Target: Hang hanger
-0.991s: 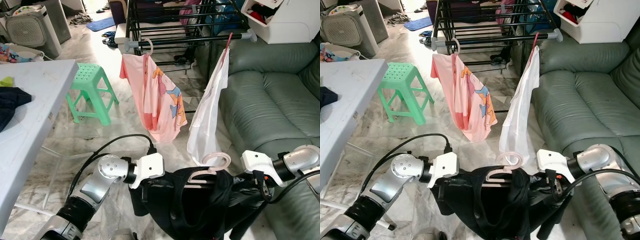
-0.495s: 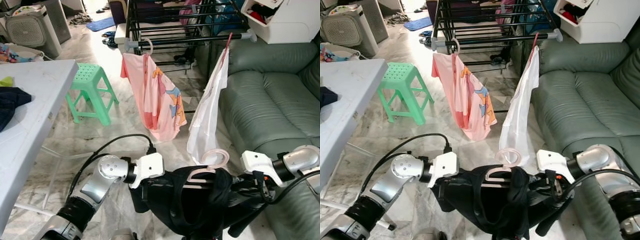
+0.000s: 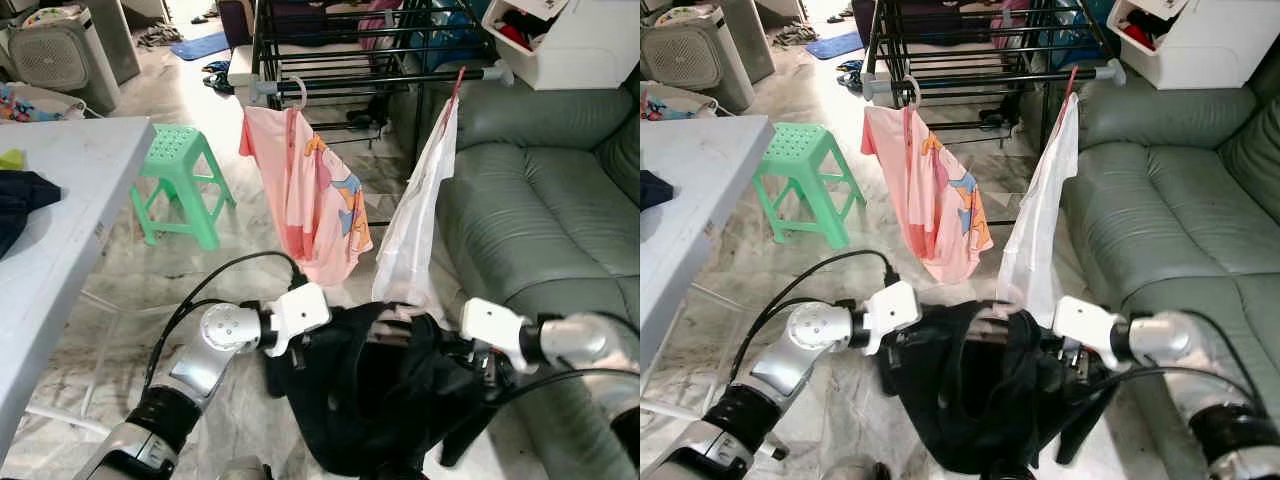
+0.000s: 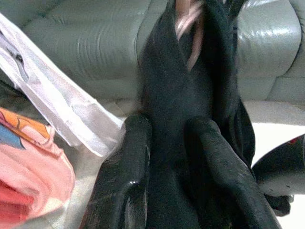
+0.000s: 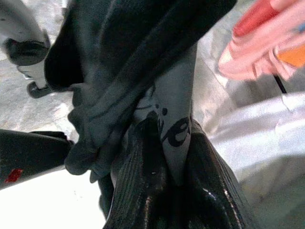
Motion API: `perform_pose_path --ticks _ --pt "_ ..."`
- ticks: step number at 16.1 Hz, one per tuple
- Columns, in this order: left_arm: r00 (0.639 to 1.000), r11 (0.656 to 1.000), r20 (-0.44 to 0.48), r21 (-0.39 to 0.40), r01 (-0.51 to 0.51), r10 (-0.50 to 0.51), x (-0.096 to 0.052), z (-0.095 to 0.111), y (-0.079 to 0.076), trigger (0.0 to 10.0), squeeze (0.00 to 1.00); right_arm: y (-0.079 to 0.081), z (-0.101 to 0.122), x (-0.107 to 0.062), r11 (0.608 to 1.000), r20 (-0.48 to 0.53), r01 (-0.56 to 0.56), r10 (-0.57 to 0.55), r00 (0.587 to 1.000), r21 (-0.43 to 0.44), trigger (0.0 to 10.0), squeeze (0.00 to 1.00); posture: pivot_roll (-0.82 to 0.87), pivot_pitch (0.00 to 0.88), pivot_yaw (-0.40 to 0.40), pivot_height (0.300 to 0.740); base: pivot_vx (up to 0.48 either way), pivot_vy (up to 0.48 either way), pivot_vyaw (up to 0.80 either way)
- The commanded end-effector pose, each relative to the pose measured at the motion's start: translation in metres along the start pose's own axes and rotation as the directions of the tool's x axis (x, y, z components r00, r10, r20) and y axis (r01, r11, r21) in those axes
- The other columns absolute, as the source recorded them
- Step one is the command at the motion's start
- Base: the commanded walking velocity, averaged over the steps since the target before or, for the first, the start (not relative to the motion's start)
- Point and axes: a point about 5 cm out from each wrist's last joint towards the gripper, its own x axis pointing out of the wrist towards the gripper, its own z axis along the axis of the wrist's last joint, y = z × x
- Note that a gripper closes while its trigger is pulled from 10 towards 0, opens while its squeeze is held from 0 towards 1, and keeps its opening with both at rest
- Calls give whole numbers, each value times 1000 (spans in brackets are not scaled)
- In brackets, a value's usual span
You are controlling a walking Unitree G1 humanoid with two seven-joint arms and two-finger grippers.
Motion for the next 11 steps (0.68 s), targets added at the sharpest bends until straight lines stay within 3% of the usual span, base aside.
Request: perform_pose_path --ticks 1,4,5,7,9,10,11 --pt "997 996 -19 45 -75 76 -2 -1 9 10000 1000 -3 9 0 996 32 89 -89 996 7 0 0 -93 0 4 740 0 0 0" --pt "995 989 -4 103 -102 103 -1 1 8 10000 1000 6 5 13 979 5 184 -185 983 85 0 0 -94 0 19 740 0 0 0" --pt "990 988 0 76 -138 138 -3 -2 10 10000 1000 5 4 17 951 -8 272 -274 962 149 0 0 -93 0 27 740 0 0 0" --pt "966 965 -3 32 -259 260 -11 -8 18 10000 1000 -5 5 15 849 -28 442 -454 890 288 0 0 -90 0 37 740 0 0 0" --pt "880 873 26 -140 -466 474 -22 -13 28 10000 1000 -12 9 7 703 -59 598 -628 776 385 0 0 -91 0 48 740 0 0 0" --pt "820 795 4 -246 -554 573 -29 -19 31 10000 1000 -12 12 3 634 -60 638 -687 724 438 980 0 -93 0 49 740 0 0 0" --pt "769 728 -20 -307 -613 640 -35 -25 34 10000 1000 -9 12 2 595 -74 654 -711 699 467 314 0 -92 0 49 740 0 0 0"
